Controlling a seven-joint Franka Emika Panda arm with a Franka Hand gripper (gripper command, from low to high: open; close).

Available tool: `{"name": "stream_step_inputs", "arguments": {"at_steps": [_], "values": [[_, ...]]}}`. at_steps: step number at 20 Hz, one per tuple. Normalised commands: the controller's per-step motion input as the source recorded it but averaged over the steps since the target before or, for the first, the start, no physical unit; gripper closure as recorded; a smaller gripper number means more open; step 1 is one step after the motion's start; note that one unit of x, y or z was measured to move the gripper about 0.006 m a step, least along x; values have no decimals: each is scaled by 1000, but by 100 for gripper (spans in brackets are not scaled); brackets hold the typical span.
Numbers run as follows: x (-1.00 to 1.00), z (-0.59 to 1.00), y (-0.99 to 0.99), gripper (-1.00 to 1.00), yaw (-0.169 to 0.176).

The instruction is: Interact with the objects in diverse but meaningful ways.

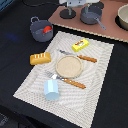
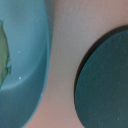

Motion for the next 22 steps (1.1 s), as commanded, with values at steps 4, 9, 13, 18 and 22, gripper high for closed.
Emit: {"name": "stream_step_inputs", "arguments": {"at_steps": [4, 9, 13, 18, 22], "values": [[234, 0, 30, -100, 13], [319, 95, 62, -100, 1], [329, 220, 85, -100, 0], [267, 121, 49, 100, 0], [252, 68, 41, 100, 0]]}}
